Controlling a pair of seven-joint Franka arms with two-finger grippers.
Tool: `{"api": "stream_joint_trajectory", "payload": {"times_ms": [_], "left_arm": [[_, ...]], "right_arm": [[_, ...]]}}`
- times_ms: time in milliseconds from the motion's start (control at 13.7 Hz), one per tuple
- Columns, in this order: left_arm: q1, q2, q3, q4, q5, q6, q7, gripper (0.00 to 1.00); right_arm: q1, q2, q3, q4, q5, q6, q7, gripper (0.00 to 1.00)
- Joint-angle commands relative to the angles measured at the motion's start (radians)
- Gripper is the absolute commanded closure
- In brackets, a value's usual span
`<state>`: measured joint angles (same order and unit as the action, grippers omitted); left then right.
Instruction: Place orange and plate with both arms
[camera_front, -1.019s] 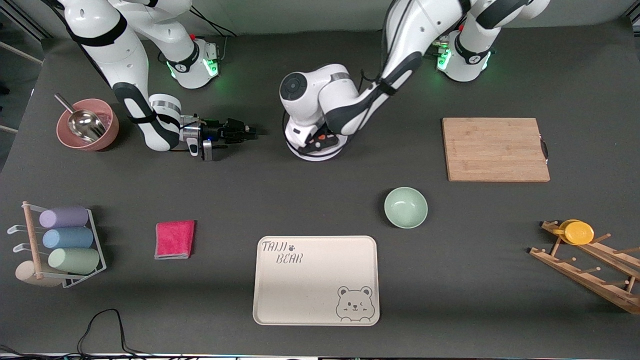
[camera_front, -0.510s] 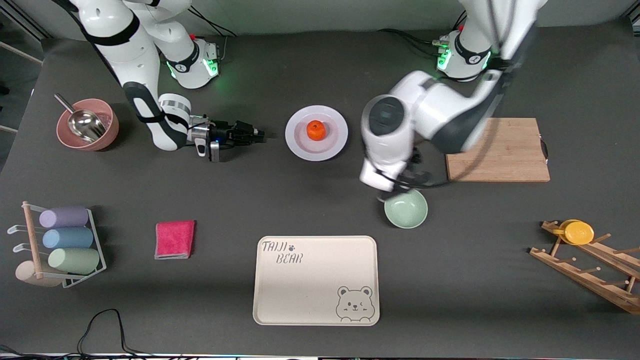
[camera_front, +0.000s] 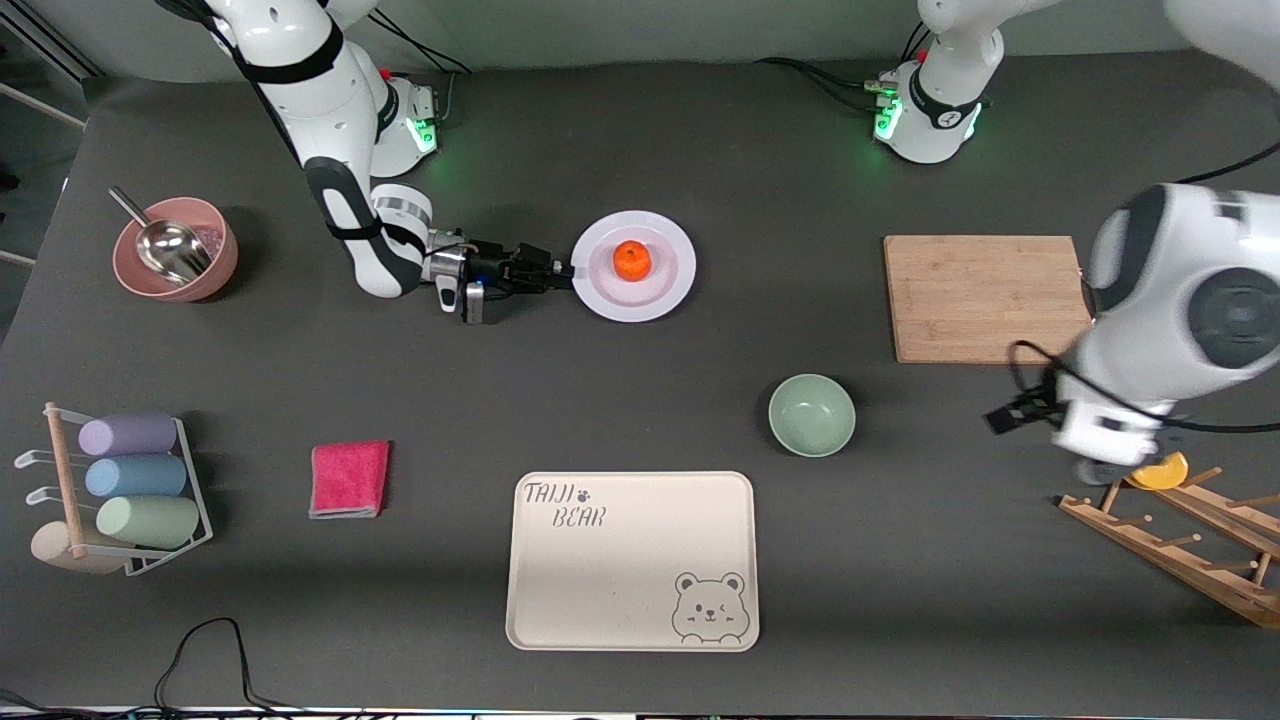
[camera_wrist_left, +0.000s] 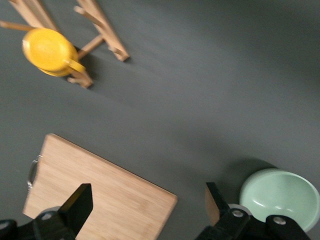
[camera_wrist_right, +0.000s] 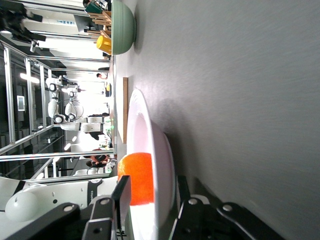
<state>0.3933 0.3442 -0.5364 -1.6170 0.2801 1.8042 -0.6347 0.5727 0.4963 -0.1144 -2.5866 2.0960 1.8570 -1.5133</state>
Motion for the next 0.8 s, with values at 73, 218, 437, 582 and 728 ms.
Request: {"api": "stream_joint_trajectory", "payload": {"times_ms": [73, 218, 437, 582, 728], "left_arm": [[0.117, -0.062, -0.008, -0.043, -0.022, 0.003, 0.121, 0.0], [0.143, -0.085, -0.004, -0.037, -0.021, 0.0, 0.131, 0.0], [0.167, -0.117, 0.03, -0.04, -0.022, -0.012, 0.223, 0.0], [0.058, -0.117, 0.142, -0.04, -0.029, -0.016, 0.243, 0.0], [-0.072, -0.125, 0.301, -0.027, -0.122, -0.016, 0.326, 0.0]], "right_arm": [[0.013, 0.054, 0.024, 0.04, 0.062, -0.009, -0.03, 0.56], [0.013, 0.054, 0.024, 0.04, 0.062, -0.009, -0.03, 0.8], [0.013, 0.053, 0.024, 0.04, 0.062, -0.009, -0.03, 1.0], [0.01, 0.039, 0.024, 0.04, 0.061, -0.01, -0.018, 1.0], [0.003, -0.004, 0.024, 0.039, 0.056, -0.01, -0.004, 1.0]]}}
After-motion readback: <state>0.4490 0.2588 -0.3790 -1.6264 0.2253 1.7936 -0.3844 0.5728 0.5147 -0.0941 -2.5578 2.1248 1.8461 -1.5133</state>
